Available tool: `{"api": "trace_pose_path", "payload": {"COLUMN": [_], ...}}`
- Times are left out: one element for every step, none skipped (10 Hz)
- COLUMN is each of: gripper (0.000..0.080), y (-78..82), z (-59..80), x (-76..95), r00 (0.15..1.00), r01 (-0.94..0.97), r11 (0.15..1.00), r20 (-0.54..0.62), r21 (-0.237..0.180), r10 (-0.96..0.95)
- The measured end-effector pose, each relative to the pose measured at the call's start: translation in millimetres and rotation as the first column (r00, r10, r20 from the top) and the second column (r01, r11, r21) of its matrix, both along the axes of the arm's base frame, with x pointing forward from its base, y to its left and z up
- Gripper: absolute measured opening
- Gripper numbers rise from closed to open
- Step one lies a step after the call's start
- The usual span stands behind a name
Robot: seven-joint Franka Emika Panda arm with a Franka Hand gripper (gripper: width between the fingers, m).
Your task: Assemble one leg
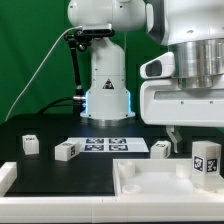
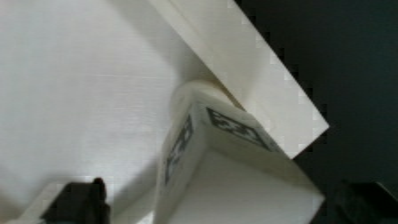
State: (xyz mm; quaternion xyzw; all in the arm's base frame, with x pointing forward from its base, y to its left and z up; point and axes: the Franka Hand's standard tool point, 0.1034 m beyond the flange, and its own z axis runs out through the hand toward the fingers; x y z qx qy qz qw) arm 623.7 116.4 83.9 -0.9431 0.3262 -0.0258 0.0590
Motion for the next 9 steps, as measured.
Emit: {"api": "trace_pose_path", "payload": {"gripper": [0.0646, 0.0646, 0.0649, 0.0649, 0.0649, 0.0649, 0.0649, 0.0649, 0.0649], "y": [1.5, 3.2, 4.3, 3.4, 4.6, 5.9, 4.1, 3.0, 2.8], "z": [-1.5, -3.0, -4.9, -6.4, -6.6, -7.0, -6.9, -6.0, -3.8], "x": [0.4, -0.6, -1.6, -2.1, -2.4, -1.9, -0.8, -0.3, 0.8], "r00": [0.993, 0.972, 0.947, 0.891, 0.846, 0.792, 0.697, 0.631, 0.565], "r01": [-0.117, -0.235, -0.319, -0.453, -0.53, -0.604, -0.708, -0.765, -0.812], "r11": [0.993, 0.972, 0.946, 0.888, 0.842, 0.787, 0.69, 0.623, 0.557], "r20": [0.006, 0.009, 0.008, 0.005, 0.002, 0.009, 0.011, 0.006, 0.002], "r21": [-0.011, -0.03, -0.05, -0.077, -0.099, -0.124, -0.151, -0.163, -0.173], "r10": [0.117, 0.235, 0.32, 0.455, 0.533, 0.61, 0.717, 0.776, 0.825]}}
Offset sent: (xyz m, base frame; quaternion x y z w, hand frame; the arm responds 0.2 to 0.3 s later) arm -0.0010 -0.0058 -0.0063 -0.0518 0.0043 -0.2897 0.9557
